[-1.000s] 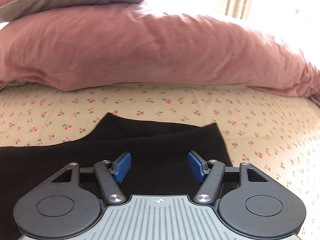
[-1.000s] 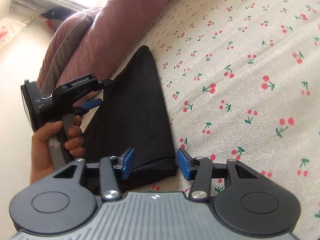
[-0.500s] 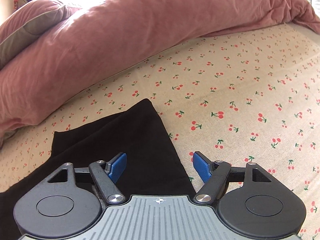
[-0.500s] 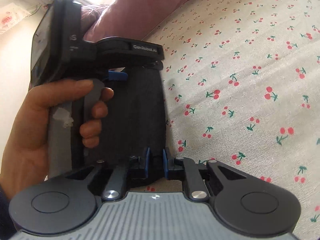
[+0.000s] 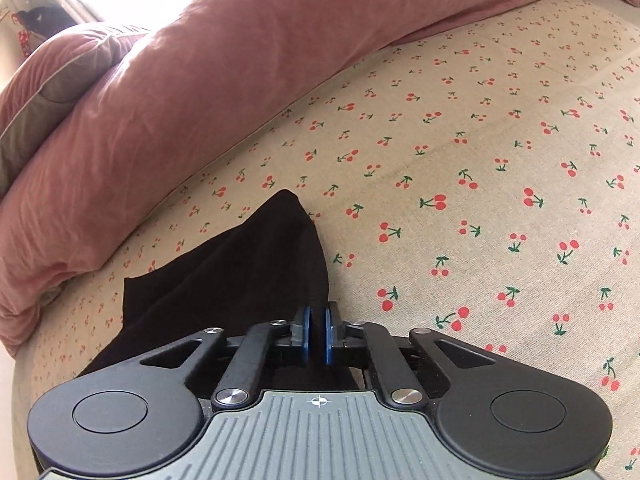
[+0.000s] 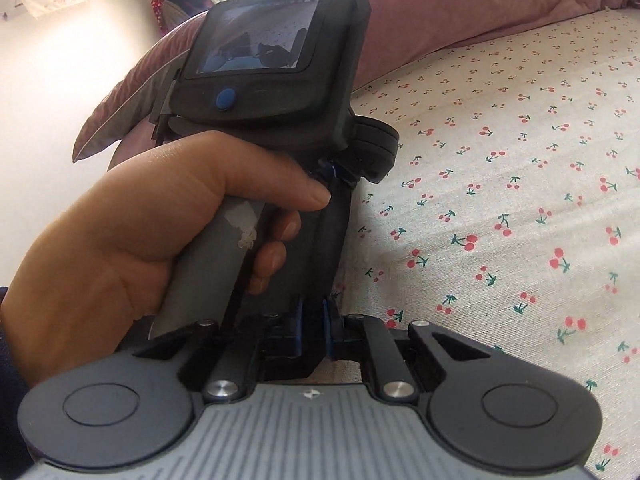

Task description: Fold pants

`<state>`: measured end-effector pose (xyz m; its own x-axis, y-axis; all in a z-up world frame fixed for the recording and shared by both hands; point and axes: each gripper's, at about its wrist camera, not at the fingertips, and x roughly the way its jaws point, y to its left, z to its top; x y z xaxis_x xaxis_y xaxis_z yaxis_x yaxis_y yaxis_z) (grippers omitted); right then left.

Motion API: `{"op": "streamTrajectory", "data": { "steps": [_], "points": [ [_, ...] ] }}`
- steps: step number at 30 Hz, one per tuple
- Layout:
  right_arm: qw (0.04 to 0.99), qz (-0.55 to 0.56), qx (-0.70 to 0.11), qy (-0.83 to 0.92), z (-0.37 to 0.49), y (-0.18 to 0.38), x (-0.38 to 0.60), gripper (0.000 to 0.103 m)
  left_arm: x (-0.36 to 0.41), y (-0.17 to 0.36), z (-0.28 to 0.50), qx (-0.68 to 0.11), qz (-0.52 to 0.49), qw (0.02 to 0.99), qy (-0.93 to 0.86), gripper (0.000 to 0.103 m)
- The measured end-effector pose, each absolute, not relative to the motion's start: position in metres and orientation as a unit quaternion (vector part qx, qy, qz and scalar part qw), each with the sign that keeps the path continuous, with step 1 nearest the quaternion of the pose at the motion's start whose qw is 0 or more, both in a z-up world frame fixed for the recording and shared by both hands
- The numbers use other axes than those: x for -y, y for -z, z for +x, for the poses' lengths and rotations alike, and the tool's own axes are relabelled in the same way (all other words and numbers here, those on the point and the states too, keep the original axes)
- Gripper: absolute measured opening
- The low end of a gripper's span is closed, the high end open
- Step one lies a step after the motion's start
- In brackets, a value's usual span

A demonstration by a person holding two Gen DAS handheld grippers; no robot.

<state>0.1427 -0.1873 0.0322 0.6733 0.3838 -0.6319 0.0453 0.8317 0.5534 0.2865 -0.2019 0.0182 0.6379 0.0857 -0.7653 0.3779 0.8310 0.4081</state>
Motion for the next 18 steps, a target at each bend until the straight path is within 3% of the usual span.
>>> {"op": "streamTrajectory", "data": {
  "steps": [4, 5, 8, 9, 14, 16, 18],
  "points": [
    [0.873, 0.263, -0.399, -0.100, 0.147, -0.030, 0.185, 0.012, 0.187, -0.035, 0.288, -0.412, 0.236, 0.876, 0.084, 0.004],
    [0.873, 0.262, -0.401, -0.095, 0.149, -0.028, 0.185, 0.018, 0.184, -0.038, 0.288, -0.410, 0.229, 0.879, 0.085, 0.004],
    [0.874, 0.269, -0.394, -0.089, 0.153, -0.024, 0.185, 0.054, 0.175, -0.045, 0.288, -0.408, 0.212, 0.884, 0.088, 0.004],
    [0.879, 0.265, -0.387, -0.090, 0.155, -0.022, 0.183, 0.057, 0.172, -0.047, 0.287, -0.408, 0.208, 0.885, 0.089, 0.004],
    [0.860, 0.303, -0.389, -0.129, 0.169, 0.003, 0.187, 0.056, 0.157, -0.057, 0.287, -0.404, 0.183, 0.891, 0.093, 0.004],
    [0.856, 0.316, -0.386, -0.140, 0.169, 0.010, 0.181, 0.047, 0.150, -0.061, 0.288, -0.403, 0.170, 0.894, 0.094, 0.004],
    [0.854, 0.318, -0.387, -0.142, 0.171, 0.012, 0.177, 0.020, 0.144, -0.064, 0.289, -0.403, 0.157, 0.897, 0.092, 0.004]
  ]
}}
